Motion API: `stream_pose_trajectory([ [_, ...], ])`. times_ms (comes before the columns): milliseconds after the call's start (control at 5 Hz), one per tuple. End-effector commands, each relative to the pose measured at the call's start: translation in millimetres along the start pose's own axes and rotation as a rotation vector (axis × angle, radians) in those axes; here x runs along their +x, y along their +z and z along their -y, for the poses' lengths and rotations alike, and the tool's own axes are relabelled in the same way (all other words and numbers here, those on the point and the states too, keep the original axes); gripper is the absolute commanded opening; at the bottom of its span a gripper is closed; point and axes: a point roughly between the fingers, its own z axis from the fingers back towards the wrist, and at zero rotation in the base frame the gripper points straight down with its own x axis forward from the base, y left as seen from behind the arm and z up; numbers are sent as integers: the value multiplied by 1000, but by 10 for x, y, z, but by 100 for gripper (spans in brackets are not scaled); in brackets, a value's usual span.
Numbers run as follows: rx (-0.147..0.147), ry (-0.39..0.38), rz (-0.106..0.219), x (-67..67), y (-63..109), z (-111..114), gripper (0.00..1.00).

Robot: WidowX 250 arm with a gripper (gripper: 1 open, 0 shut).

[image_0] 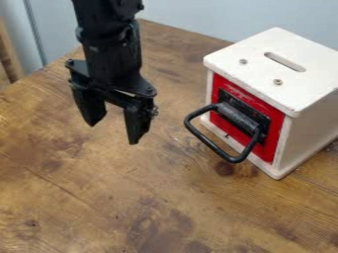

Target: Close the drawer

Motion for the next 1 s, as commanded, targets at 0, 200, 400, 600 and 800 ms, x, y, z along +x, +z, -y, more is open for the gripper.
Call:
stream_pose_trajectory([
  [0, 2, 25, 53, 88, 142, -75, 100],
  [200, 3, 29, 54, 92, 133, -83, 100],
  [400, 4, 31, 53, 95, 126, -91, 100],
  [600, 6, 36, 59, 101, 121, -104, 100],
  [800, 9, 45, 58, 106, 120, -124, 100],
])
